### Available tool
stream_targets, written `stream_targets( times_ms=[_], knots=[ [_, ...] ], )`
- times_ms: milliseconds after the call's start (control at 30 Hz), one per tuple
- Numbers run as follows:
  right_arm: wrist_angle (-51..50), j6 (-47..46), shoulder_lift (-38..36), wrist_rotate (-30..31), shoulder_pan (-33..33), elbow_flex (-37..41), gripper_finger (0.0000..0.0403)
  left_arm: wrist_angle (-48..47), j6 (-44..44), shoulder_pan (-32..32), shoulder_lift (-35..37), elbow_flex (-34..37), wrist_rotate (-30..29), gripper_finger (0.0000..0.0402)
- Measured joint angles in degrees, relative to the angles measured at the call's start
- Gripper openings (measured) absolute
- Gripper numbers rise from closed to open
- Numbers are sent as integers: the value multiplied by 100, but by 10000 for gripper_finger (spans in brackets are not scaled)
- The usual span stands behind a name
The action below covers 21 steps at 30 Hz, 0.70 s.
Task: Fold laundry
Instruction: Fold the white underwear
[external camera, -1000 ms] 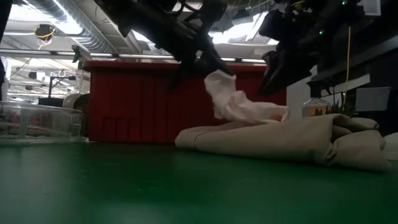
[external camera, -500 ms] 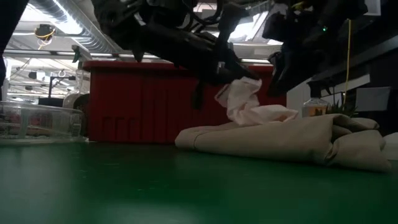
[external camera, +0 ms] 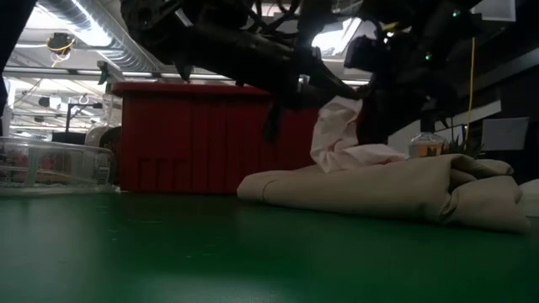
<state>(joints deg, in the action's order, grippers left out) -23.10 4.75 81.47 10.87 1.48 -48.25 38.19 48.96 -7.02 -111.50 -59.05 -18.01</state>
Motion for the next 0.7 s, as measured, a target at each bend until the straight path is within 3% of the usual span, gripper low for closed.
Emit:
stream_targets(
  times_ms=[267,533,700],
  knots=[
    [-1749,-151,-498,4,0,-580,138,128,-2,9,-33,0,-81,0],
    [-2049,-261,-544,-805,0,-473,138,184,-5,-77,-35,0,14,0],
    [-2171,-13,-714,-651,0,-668,138,185,-5,-129,-35,0,-54,0]
  ],
)
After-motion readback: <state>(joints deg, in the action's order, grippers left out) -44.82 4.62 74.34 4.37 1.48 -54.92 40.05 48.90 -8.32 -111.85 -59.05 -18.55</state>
